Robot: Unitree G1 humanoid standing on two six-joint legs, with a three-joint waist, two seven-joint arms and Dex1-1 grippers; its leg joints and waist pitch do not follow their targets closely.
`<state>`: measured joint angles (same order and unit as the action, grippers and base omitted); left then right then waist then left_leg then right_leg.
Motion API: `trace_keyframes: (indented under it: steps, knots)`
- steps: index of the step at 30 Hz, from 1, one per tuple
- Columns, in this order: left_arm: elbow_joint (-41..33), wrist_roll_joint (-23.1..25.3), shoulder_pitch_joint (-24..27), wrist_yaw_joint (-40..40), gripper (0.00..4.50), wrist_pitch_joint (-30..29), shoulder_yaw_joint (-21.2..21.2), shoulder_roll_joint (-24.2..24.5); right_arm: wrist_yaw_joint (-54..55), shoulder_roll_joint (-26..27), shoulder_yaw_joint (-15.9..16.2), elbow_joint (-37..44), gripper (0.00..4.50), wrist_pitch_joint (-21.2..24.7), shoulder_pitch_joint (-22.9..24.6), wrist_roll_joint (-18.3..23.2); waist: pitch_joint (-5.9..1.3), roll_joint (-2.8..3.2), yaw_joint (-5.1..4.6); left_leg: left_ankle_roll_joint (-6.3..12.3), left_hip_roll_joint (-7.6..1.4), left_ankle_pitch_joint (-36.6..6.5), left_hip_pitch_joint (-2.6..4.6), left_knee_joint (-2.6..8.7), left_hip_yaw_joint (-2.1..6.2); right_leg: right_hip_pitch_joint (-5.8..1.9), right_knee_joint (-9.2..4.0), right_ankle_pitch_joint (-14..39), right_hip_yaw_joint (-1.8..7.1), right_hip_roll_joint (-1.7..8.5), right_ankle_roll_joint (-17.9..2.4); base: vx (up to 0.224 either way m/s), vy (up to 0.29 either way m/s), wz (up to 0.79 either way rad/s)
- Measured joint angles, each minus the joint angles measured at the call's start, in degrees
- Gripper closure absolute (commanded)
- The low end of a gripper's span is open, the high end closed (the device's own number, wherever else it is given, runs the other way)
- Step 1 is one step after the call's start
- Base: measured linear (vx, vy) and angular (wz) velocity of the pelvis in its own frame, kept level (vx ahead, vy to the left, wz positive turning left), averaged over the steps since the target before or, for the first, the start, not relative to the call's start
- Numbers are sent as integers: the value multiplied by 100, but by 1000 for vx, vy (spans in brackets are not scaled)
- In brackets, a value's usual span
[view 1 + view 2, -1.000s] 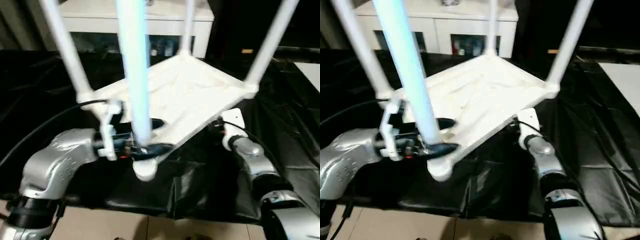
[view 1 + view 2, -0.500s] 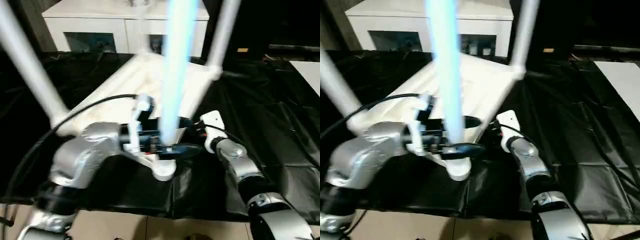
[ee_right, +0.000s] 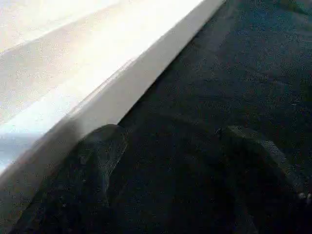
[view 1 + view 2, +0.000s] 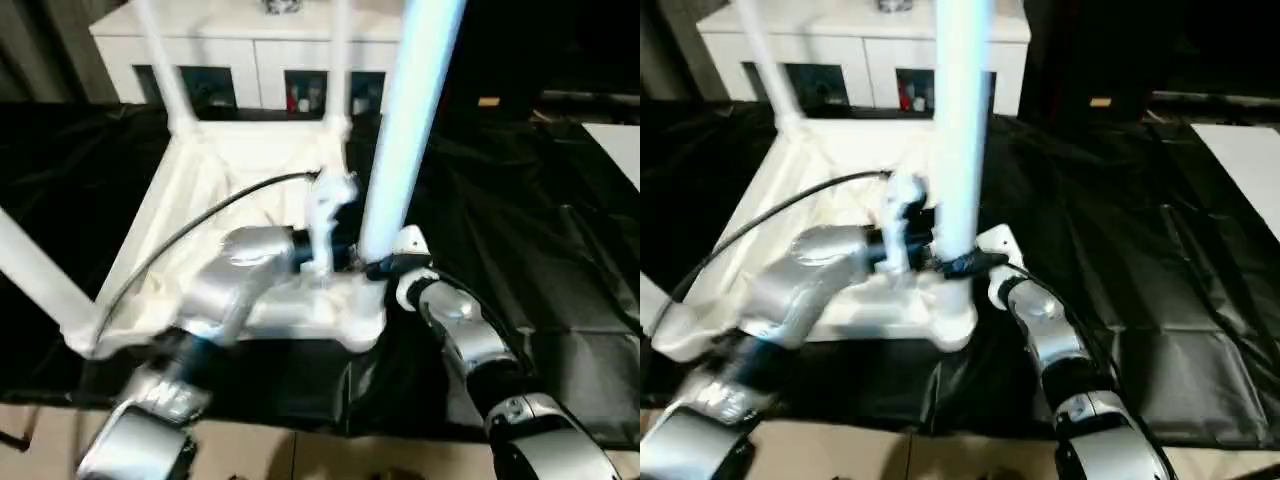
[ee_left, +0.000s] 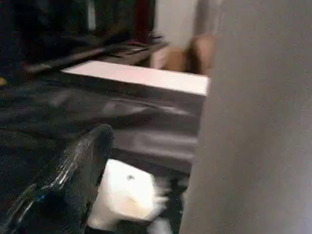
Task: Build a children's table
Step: Rotate table base
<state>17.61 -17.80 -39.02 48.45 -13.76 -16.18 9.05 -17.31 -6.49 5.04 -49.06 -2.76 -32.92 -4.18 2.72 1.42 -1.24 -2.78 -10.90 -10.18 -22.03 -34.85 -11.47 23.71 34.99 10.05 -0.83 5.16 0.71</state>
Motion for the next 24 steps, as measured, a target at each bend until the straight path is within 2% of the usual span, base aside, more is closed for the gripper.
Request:
trace_keyframes:
  steps: [3, 10, 15, 18, 21, 24]
  knots:
    - [363, 348, -169, -382, 1, 346, 13, 77, 24, -41, -12, 27, 73, 0, 2, 4, -3, 8, -29, 0, 0, 0, 9, 2, 3, 3, 1, -10, -3, 0, 2, 0, 0, 0]
    - [1023, 777, -169, -981, 1, 917, 170, 124, 75, -385, -291, 365, 73, 2, 151, 76, -2, 7, 9, 0, 0, 0, -4, 1, 10, 14, -1, -15, -5, -2, 2, 0, 0, 0]
    - [932, 502, -68, -720, 1, 924, 406, -17, -35, -641, -554, 661, 73, 22, 378, 309, -1, 7, 89, 1, 3, -1, -19, 5, 3, 21, -15, -15, -7, 4, 2, 0, 0, 0]
    - [434, 147, 325, -214, 1, 797, 396, -1, -516, -860, -572, 1136, 73, 80, 652, 501, -2, 8, 156, 8, 1, -5, -23, 16, -1, 25, -26, -13, -10, 4, 2, 0, 0, 0]
    - [377, 68, 557, 42, 1, 668, 359, 238, -956, -1038, -506, 1585, 73, 152, 872, 587, -1, 12, 169, 8, 0, -4, -19, 20, -1, 25, -25, -13, -11, 2, 2, 0, 0, 0]
    - [295, 55, 791, 382, 1, 560, 330, 644, -1571, -1334, -295, 2224, 73, 338, 1282, 642, -1, 13, 171, 6, 0, -4, -10, 22, -1, 17, -25, -11, -9, 2, 6, 0, 0, 0]
